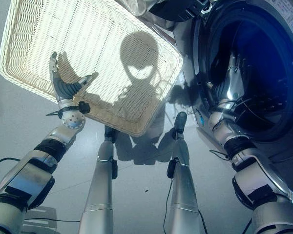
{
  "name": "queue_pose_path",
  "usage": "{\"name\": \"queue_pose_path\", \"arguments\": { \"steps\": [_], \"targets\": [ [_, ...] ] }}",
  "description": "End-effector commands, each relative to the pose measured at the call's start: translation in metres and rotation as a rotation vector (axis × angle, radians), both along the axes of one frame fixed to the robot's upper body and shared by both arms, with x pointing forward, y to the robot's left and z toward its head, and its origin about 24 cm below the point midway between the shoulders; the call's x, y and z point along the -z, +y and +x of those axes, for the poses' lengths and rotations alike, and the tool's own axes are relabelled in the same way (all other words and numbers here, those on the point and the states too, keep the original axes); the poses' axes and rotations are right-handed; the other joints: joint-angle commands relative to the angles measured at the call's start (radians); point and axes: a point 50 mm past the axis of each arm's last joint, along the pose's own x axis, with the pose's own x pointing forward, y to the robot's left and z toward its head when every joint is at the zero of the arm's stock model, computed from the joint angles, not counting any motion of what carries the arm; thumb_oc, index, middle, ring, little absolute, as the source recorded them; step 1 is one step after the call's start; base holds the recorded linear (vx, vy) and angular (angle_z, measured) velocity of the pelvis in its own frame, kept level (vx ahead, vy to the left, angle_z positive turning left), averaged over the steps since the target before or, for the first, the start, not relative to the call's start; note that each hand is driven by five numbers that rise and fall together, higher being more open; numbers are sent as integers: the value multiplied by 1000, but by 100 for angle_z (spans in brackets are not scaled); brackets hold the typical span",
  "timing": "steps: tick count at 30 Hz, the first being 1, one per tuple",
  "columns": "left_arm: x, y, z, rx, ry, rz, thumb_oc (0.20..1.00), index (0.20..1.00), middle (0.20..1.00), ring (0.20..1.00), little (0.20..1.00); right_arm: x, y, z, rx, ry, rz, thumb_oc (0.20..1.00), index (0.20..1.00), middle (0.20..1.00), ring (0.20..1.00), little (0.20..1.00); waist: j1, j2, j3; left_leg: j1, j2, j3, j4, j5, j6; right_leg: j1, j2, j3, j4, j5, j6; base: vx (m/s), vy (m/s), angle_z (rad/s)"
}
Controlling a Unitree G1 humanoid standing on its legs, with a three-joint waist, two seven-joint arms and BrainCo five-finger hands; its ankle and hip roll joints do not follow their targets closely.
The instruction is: Put the clothes into the washing machine.
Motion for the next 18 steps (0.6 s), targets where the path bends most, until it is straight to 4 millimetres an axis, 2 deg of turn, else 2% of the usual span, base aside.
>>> {"name": "queue_pose_path", "arguments": {
  "steps": [1,7,11,14,16,17,18],
  "targets": [
    [4,-3,-3,-9,-51,-43,1000,1000,1000,1000,1000,2,5,-8,-68,-58,-60,1000,1000,1000,1000,1000,-40,76,-14,37,-60,21,-81,41,127,10,33,-23,112,-100,30,-18,30,-3],
    [33,-2,-8,-21,28,-50,1000,1000,1000,1000,1000,39,20,-19,-165,27,-48,1000,1000,1000,1000,1000,-51,76,-14,76,-58,38,-86,42,129,40,30,-16,112,-100,26,-3,4,-1],
    [70,2,-16,-25,143,-55,1000,1000,1000,1000,1000,74,31,-32,-239,139,-49,1000,1000,1000,1000,1000,-57,72,-14,147,-55,53,-88,36,132,104,23,-13,109,-101,23,-47,-5,1],
    [106,7,-27,-16,262,-80,1000,1000,1000,1000,1000,102,39,-42,-306,246,-48,1000,1000,1000,1000,1000,-57,74,-14,234,-46,69,-108,30,133,185,11,-15,90,-104,22,-52,7,-2],
    [117,8,-31,-11,296,-89,1000,1000,1000,1000,1000,110,41,-46,-327,275,-46,1000,1000,1000,1000,1000,-55,75,-14,262,-42,73,-114,28,133,210,7,-16,85,-105,22,-41,-2,-2],
    [136,8,-39,0,358,-98,1000,1000,1000,1000,1000,124,49,-52,-384,337,-56,1000,1000,1000,1000,1000,-51,75,-14,317,-34,86,-128,23,132,262,-3,-22,74,-108,25,-55,-7,0],
    [142,7,-41,6,379,-103,1000,1000,1000,1000,1000,129,50,-55,-400,353,-51,1000,1000,1000,1000,1000,-50,75,-14,335,-32,88,-131,22,131,279,-7,-23,70,-109,26,-58,-10,1]
  ]
}}
